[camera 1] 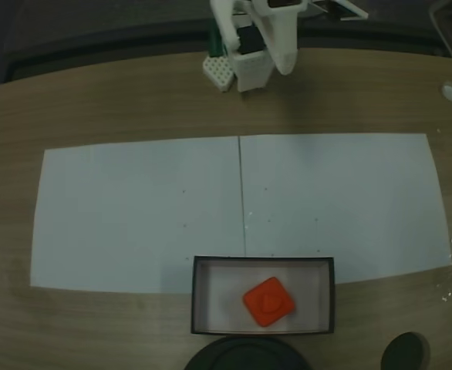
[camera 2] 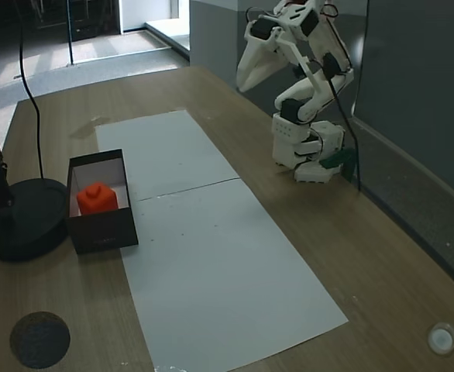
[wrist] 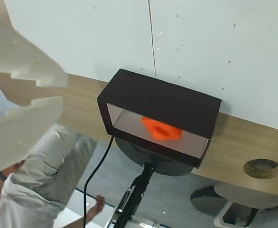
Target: Grab a orange square and put it in the box.
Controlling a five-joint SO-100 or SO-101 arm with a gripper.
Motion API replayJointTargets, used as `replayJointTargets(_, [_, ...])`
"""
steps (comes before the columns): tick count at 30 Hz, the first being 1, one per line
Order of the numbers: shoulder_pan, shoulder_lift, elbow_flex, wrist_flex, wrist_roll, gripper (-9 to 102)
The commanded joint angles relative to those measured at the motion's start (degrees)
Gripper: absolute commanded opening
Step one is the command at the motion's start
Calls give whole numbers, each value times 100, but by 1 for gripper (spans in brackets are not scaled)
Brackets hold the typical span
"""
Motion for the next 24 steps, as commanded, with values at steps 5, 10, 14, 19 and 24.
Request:
replayJointTargets(5, [-18, 2021, 1450, -738, 0, 0])
replayJointTargets(10, [-9, 3155, 2109, -879, -9, 0])
replayJointTargets(14, [149, 3340, 2259, -993, 35, 0])
replayJointTargets(19, [853, 3313, 2804, -993, 0, 0])
replayJointTargets(24, [1318, 3313, 4500, -1670, -9, 0])
